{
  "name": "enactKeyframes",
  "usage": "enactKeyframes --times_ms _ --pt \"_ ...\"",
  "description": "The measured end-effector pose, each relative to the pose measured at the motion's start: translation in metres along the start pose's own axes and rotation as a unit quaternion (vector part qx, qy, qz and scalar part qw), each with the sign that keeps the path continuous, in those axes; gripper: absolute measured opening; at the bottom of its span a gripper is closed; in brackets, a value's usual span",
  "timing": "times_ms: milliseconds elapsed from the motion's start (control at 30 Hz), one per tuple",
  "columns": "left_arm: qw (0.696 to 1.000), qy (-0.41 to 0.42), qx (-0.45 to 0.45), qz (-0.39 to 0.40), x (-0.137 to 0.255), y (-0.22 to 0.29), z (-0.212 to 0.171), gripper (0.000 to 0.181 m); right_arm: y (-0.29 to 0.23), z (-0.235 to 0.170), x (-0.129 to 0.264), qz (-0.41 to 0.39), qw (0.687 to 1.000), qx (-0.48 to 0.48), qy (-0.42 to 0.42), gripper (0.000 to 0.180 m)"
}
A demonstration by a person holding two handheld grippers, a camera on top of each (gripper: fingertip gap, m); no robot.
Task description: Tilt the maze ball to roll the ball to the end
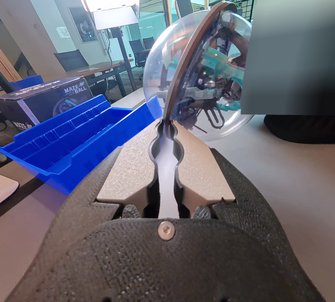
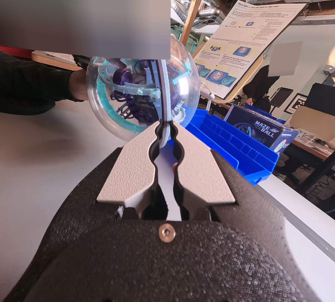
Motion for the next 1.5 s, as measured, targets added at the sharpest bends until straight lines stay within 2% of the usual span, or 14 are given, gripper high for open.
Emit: enactKeyframes --times_ms 367,433,567,667,867,900,967,1067,1200,1300,1433,1500 --pt "0.999 -0.019 0.041 -0.006 -0.002 0.000 -0.007 0.005 0.002 -0.003 0.000 0.003 1.000 -0.016 -0.010 0.005" --pt "0.999 -0.021 0.046 -0.005 -0.001 0.000 -0.008 0.000 0.002 -0.003 0.000 0.003 1.000 -0.017 -0.009 0.005" --pt "0.998 -0.005 0.047 -0.031 -0.004 0.009 0.001 0.000 -0.006 -0.008 -0.005 0.019 0.999 -0.019 -0.023 0.007" --pt "0.998 -0.034 0.034 -0.030 -0.010 0.013 -0.010 0.000 -0.004 -0.009 -0.007 0.018 0.999 -0.047 -0.019 0.005" --pt "0.996 -0.031 0.071 -0.034 -0.012 0.004 -0.021 0.000 0.004 -0.017 -0.003 0.016 0.998 -0.056 -0.031 0.005" --pt "0.995 -0.031 0.086 -0.045 -0.013 0.003 -0.025 0.004 0.005 -0.017 -0.002 0.021 0.997 -0.065 -0.029 0.005" --pt "0.991 -0.032 0.112 -0.072 -0.015 0.002 -0.037 0.031 0.007 -0.019 0.000 0.029 0.996 -0.077 -0.029 0.005" --pt "0.986 -0.059 0.106 -0.111 -0.022 0.004 -0.059 0.056 0.011 -0.028 0.003 0.040 0.994 -0.093 -0.044 0.005" --pt "0.979 -0.092 0.075 -0.164 -0.039 0.017 -0.076 0.076 0.017 -0.040 0.004 0.043 0.990 -0.118 -0.058 0.006" --pt "0.981 -0.087 0.041 -0.170 -0.043 0.017 -0.074 0.068 0.022 -0.043 0.007 0.037 0.989 -0.131 -0.060 0.006" --pt "0.980 -0.067 0.049 -0.181 -0.037 0.014 -0.071 0.042 0.028 -0.048 0.009 0.030 0.987 -0.141 -0.065 0.006" --pt "0.982 -0.061 0.040 -0.175 -0.036 0.013 -0.069 0.041 0.030 -0.050 0.009 0.028 0.987 -0.142 -0.066 0.006"
Point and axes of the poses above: each gripper's, where its closed fingertips meet, x back along the fingers, z out of its top, y = z × x across the jaws, the point moved 3 cm from there along x, back along the fingers, and after that the axes turned 8 degrees about -x, right-handed, at the moved point
